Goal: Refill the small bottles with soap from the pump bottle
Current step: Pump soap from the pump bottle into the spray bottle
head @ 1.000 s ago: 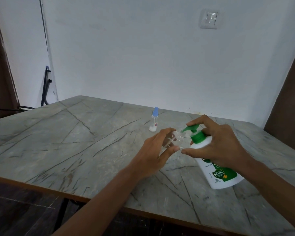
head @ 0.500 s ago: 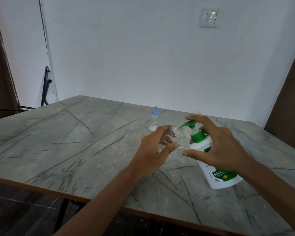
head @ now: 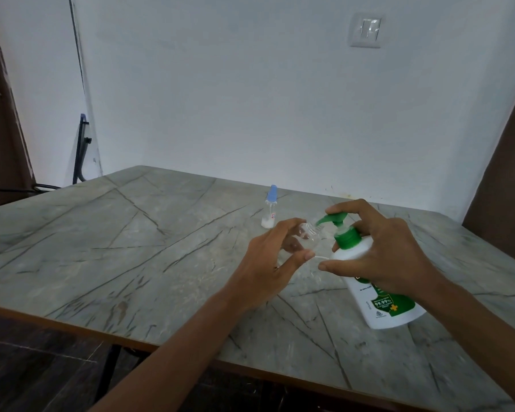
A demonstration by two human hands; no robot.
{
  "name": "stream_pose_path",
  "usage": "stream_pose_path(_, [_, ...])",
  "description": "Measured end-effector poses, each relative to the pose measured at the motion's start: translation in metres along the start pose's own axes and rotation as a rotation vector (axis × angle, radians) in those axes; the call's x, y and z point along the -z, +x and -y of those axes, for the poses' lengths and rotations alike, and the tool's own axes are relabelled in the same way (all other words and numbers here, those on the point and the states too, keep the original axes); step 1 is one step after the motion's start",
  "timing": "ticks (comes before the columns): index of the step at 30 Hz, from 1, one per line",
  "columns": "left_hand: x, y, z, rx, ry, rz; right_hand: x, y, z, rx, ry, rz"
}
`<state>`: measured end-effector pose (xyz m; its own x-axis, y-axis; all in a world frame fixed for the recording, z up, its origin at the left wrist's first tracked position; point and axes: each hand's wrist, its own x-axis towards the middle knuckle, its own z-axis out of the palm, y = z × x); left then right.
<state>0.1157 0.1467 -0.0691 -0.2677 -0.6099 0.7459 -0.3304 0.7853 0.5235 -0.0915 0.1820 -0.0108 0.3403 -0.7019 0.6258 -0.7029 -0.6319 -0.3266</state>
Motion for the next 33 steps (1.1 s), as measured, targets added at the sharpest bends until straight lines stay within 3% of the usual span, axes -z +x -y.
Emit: stream_pose_path(33, [-0.0002,-0.0015,-0.0048,0.009,0.014,0.008,-0.002,-0.0018,0.0008,0.039,0.004,-0.017])
